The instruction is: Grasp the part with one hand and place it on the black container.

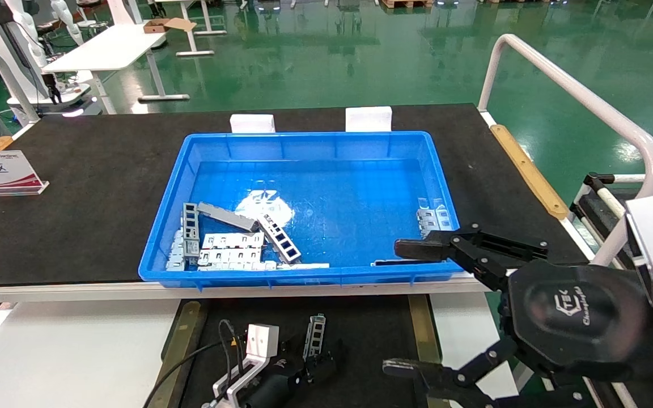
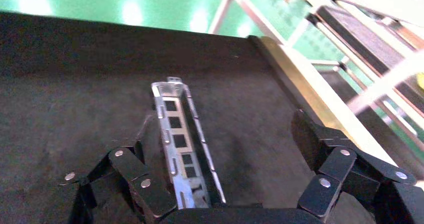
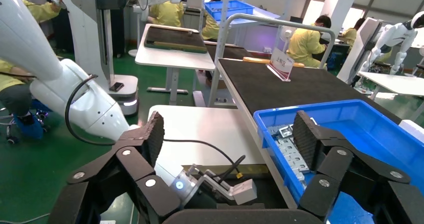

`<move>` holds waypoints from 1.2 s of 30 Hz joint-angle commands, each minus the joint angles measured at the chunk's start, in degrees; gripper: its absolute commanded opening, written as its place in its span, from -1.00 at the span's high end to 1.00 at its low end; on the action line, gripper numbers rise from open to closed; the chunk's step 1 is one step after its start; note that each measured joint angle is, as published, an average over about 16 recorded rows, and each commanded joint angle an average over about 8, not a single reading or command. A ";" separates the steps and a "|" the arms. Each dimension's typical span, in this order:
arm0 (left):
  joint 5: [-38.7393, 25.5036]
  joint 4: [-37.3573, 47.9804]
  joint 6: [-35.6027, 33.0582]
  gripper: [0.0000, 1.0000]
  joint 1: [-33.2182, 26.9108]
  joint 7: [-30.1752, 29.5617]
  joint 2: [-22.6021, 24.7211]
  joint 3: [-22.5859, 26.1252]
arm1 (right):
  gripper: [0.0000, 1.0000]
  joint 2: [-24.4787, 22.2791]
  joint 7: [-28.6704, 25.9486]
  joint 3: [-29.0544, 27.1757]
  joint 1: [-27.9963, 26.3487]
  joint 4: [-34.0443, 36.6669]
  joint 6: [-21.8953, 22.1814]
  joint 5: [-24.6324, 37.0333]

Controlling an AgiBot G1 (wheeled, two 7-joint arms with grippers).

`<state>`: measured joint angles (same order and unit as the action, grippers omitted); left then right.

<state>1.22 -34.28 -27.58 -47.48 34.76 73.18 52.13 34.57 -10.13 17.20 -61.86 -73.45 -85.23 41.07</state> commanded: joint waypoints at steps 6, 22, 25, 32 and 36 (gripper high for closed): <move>-4.01 -0.10 -7.56 -1.00 -1.96 -3.28 -4.89 4.84 | -1.00 -0.01 0.01 0.02 0.00 0.00 0.01 -0.01; -9.10 -6.61 -22.87 -1.00 -5.08 -10.29 -19.07 9.81 | -1.00 -0.03 0.03 0.07 -0.01 0.00 0.03 -0.05; -9.76 -8.81 -24.21 -1.00 -5.28 -11.10 -21.79 10.25 | -1.00 -0.03 0.04 0.08 -0.02 0.00 0.03 -0.05; -11.24 -15.42 -25.66 -1.00 -5.50 -12.04 -27.86 10.93 | -1.00 -0.04 0.05 0.10 -0.02 0.00 0.04 -0.07; -11.34 -19.69 -25.66 -1.00 -5.51 -12.76 -31.03 10.87 | -1.00 -0.04 0.05 0.11 -0.02 0.00 0.05 -0.07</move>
<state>-10.03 -53.66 -53.11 -52.93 22.10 42.33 62.94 34.52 -10.08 17.31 -61.88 -73.45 -85.19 40.99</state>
